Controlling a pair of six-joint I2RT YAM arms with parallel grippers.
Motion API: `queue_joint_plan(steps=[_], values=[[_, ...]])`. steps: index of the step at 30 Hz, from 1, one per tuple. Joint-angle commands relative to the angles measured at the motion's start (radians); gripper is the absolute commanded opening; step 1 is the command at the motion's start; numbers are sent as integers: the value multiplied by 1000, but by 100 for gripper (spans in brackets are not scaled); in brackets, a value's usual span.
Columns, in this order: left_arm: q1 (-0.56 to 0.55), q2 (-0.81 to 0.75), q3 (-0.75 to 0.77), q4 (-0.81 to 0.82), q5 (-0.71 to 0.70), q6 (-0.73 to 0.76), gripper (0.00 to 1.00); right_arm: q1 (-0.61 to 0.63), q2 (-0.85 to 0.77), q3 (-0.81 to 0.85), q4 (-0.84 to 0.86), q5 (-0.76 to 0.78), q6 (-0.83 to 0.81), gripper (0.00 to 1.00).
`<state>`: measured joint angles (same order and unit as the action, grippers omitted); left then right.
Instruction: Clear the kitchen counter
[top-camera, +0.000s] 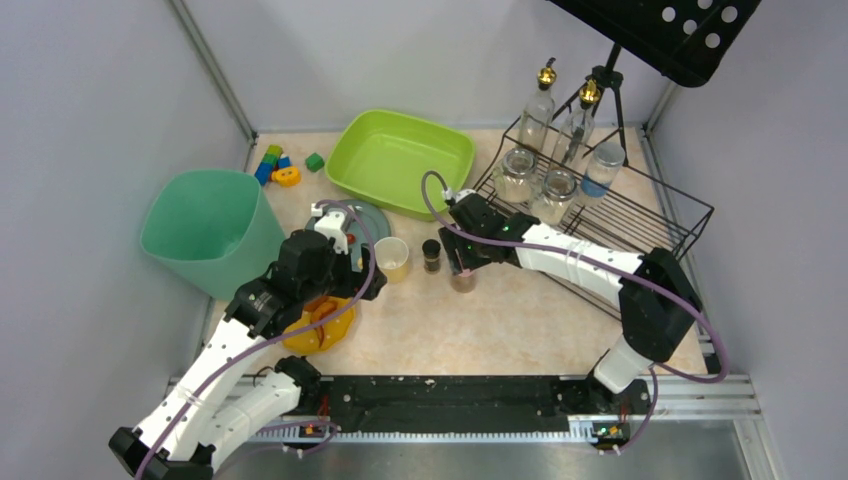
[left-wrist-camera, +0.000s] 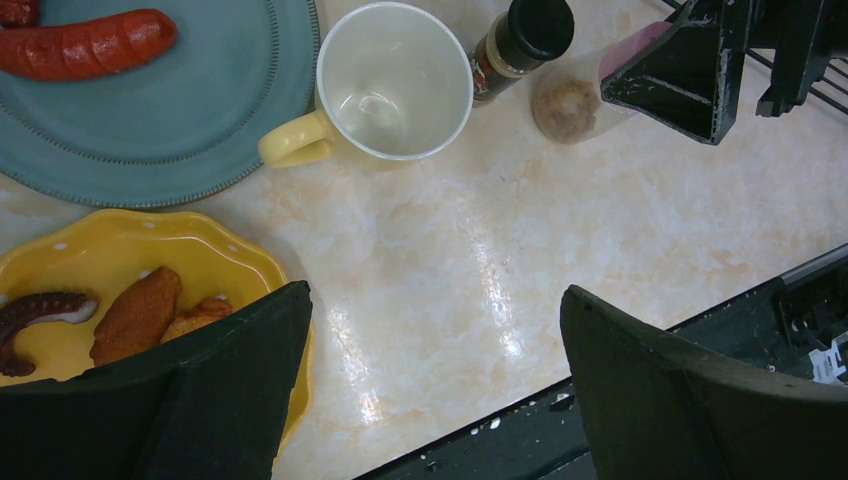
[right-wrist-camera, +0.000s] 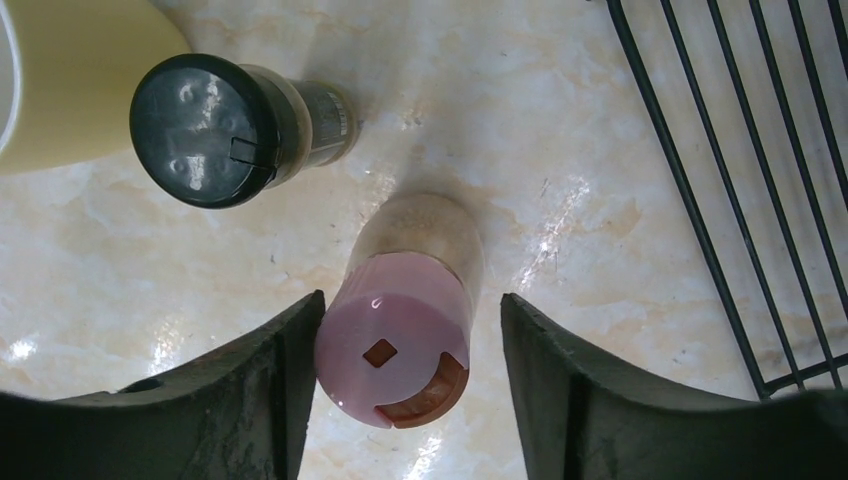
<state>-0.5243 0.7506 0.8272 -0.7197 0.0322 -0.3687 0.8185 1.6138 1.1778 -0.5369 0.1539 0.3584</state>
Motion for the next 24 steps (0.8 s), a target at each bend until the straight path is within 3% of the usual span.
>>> queue_joint_plan(steps=[1,7,12,24], values=[[5,-12,-2,19,-5,-11,99,17,10,1,36,15,-16,60],[4,-12,-2,19,-6,-11,99,23,0,1,29,23,-22,44],[4,-13,-2,19,-6,-11,99,32,-35,2,2,53,-24,36],[4,-22,-2,20,3,-10,99,42,-278,117,-211,102,-13,34]])
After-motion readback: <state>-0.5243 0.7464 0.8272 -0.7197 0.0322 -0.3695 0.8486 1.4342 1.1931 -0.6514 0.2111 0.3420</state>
